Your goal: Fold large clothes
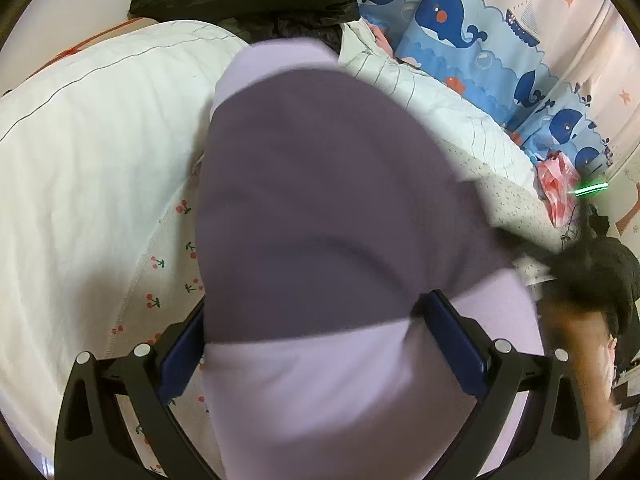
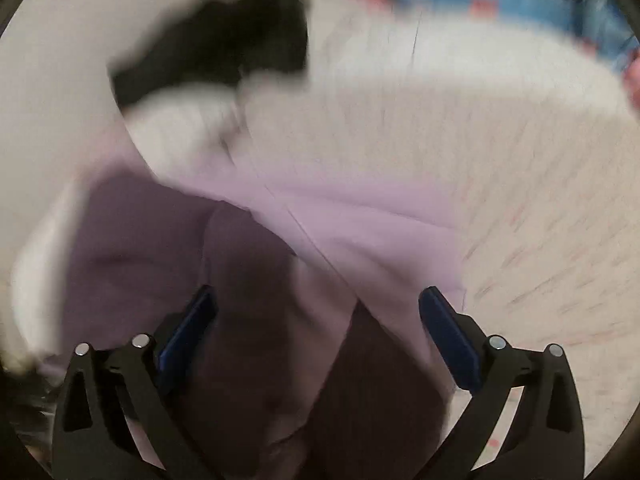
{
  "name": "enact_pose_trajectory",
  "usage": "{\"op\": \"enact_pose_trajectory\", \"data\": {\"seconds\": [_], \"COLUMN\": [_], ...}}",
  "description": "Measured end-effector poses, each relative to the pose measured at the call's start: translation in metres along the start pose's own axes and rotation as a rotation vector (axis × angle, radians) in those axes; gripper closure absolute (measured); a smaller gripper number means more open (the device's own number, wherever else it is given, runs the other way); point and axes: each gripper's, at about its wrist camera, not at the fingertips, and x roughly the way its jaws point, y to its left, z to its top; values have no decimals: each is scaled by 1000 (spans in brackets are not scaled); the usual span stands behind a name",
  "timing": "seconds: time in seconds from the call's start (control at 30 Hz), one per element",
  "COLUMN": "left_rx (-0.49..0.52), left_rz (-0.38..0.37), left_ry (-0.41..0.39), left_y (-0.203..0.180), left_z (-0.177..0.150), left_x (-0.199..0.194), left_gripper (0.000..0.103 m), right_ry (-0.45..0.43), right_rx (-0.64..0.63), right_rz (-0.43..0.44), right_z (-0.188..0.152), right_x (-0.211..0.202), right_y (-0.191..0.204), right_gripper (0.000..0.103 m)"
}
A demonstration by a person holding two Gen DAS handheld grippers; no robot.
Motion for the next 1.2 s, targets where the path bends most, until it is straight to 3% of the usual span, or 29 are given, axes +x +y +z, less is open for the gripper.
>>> {"op": "enact_pose_trajectory", "data": {"seconds": [0.03, 0.1, 0.2, 0.3, 0.37, 0.43, 0.5, 0.6, 0.7, 0.83, 1.0, 1.07, 1.1, 1.17, 1.2], "left_rx": [14, 30, 28, 3, -6, -6, 31, 76, 59, 57, 41, 27, 18, 11, 9], "left_rz": [1, 23, 24, 4, -1, 3, 13, 85, 77, 95, 97, 95, 99, 96, 94], "left_ry": [5, 10, 9, 12, 13, 8, 23, -35, -33, -35, -34, -41, -38, -32, -30], "left_y": [-1, -3, -2, 4, 7, 6, 0, -11, -8, -11, -10, -8, -7, -6, -6], "left_z": [1, 0, -1, -1, -1, -2, -6, -17, -14, -13, -11, -10, -8, -6, -5], "left_x": [1, 2, 0, -3, -4, -6, -3, -4, -5, -5, -5, -6, -6, -6, -5], "left_gripper": [5, 5, 5, 5, 5, 5, 5, 5, 5, 5, 5, 5, 5, 5, 5], "right_ry": [3, 16, -16, -159, -184, -77, -56, 2, 35, 55, 88, 24, -49, -183, -200], "right_rx": [57, 50, 54, -22, -47, -100, -79, -81, -149, -144, -65, -58, -61, -24, 1], "right_rz": [25, 14, 45, 150, 153, 41, 60, 36, -21, -72, -102, -139, -140, -91, -72], "right_z": [-1, 3, 3, -30, -62, -93, -115, -101, -87, -82, -92, -87, -93, -88, -87], "right_x": [6, 2, -48, -106, -117, -83, -52, -49, -52, -48, -61, -80, -99, -122, -125], "right_y": [-11, -6, -3, 10, 14, 21, 11, 14, 25, 34, 26, 31, 39, 45, 45], "right_gripper": [6, 6, 6, 6, 6, 6, 6, 6, 6, 6, 6, 6, 6, 6, 6]}}
